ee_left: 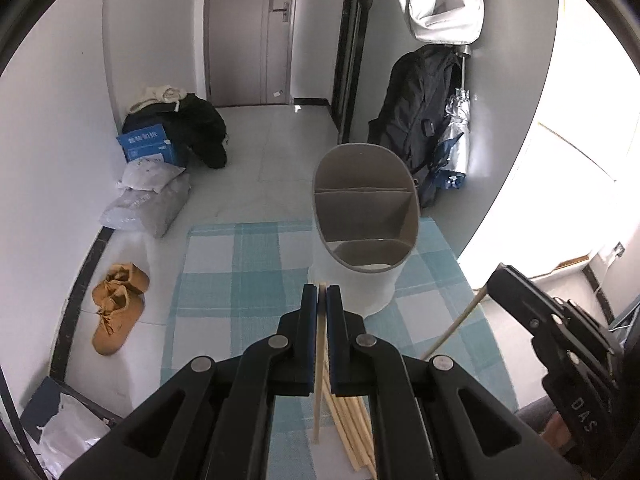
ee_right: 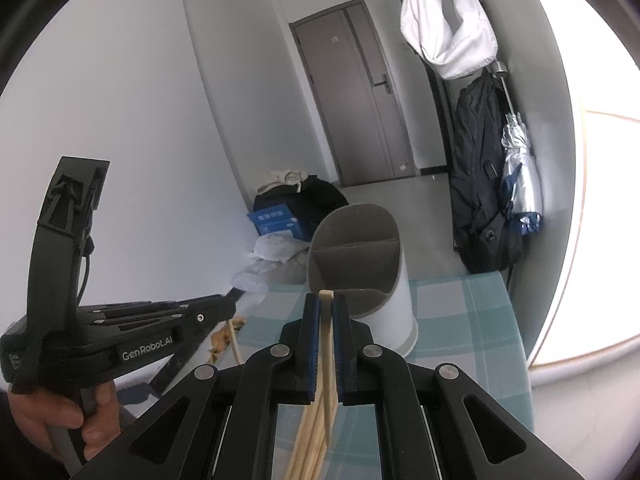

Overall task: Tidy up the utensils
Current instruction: 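Lift both chopsticks and drop them into the utensil holder compartments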

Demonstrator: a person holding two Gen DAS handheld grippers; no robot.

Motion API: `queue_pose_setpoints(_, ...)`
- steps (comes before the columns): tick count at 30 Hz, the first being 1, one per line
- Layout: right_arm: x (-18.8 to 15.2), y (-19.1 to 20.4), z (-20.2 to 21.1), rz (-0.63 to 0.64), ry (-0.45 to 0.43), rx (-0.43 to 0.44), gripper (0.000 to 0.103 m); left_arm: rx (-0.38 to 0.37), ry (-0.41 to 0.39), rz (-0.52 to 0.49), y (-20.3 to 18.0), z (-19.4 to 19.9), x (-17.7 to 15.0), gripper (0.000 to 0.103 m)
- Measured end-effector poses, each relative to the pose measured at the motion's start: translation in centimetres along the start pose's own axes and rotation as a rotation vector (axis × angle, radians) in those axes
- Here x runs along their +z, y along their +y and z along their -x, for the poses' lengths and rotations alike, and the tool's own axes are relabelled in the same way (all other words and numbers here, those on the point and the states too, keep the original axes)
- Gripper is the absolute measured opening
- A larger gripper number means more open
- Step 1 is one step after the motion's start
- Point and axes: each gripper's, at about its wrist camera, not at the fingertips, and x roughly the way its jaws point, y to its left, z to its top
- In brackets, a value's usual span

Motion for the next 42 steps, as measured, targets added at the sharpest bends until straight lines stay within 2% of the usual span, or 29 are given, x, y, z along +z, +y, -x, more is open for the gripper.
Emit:
queue_pose_setpoints(12,1.7,0.2,-0.1,0.003,-0.01,0.008,0.006,0.008,-0.028,-0.043,-2.0,0.7,2.4,0.0)
queue_pose_setpoints(24,4.4,-0.5,-0.9,0.004,-0.01,-0.01,0.005,-0.049,-0.049,-0.05,-2.9,1.8,5.6,0.0)
queue_pose_setpoints(35,10.4,0.0,-0.3,0.059,-0.079,0.009,0.005,-0.093,-0.073,-0.043,-2.9,3.6,10.4,0.0)
queue_pose_setpoints(42,14.8,0.7,-0.5,0.114,-0.129,0.016,0.006,-0.096,-0.117,-0.056,-2.7,4.9,13.9,0.0)
